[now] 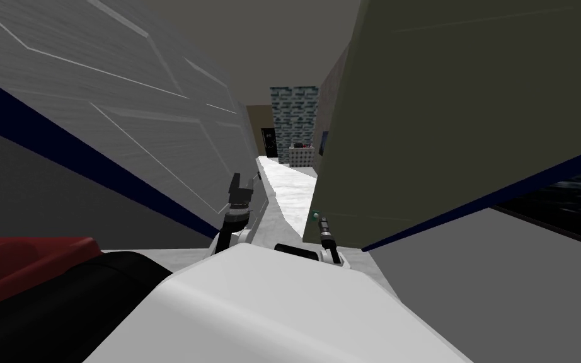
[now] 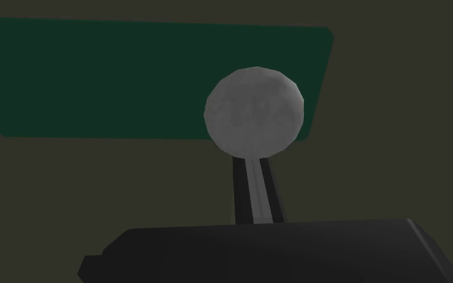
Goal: Push the door open
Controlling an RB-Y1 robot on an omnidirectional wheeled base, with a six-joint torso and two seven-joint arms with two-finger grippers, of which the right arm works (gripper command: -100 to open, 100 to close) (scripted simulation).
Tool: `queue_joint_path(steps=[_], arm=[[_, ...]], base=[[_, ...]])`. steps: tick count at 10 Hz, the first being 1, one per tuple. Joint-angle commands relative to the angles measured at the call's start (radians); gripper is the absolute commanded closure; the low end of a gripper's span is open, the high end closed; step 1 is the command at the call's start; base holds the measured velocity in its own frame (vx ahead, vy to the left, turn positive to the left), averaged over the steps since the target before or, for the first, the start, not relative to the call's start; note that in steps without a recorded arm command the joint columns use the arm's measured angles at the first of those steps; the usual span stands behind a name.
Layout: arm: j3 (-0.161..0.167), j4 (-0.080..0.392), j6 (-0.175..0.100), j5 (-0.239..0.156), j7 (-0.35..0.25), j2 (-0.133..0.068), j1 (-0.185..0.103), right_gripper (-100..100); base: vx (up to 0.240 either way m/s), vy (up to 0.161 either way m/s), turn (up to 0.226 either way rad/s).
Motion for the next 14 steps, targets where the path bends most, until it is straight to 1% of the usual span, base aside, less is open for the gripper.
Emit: queue_joint_path(steps=[1, 3, 5, 7, 9, 10, 11, 14], arm=[[0.003, -0.005, 0.004, -0.001, -0.003, -0.008, 0.001, -100], [0.004, -0.008, 0.007, -0.002, -0.005, -0.009, 0.002, -100], [0.008, -0.015, 0.012, -0.003, -0.010, -0.005, 0.003, -100], [0.011, -0.022, 0.017, -0.005, -0.014, 0.008, 0.004, -100], [0.015, -0.029, 0.022, -0.006, -0.018, 0.034, 0.005, -100], [0.013, -0.021, 0.020, -0.006, -0.015, 0.027, 0.002, -100], [0.010, -0.016, 0.016, -0.008, -0.014, 0.014, -0.001, -100], [0.005, -0.011, 0.013, -0.009, -0.013, 0.001, -0.004, -100]], base=[[-0.025, 0.028, -0.046], [-0.161, 0.016, -0.008], [-0.189, 0.007, -0.029], [-0.218, 0.004, -0.022], [-0.200, 0.033, -0.032], [-0.093, 0.024, -0.009], [0.076, 0.031, 0.025], [0.153, 0.018, 0.016]])
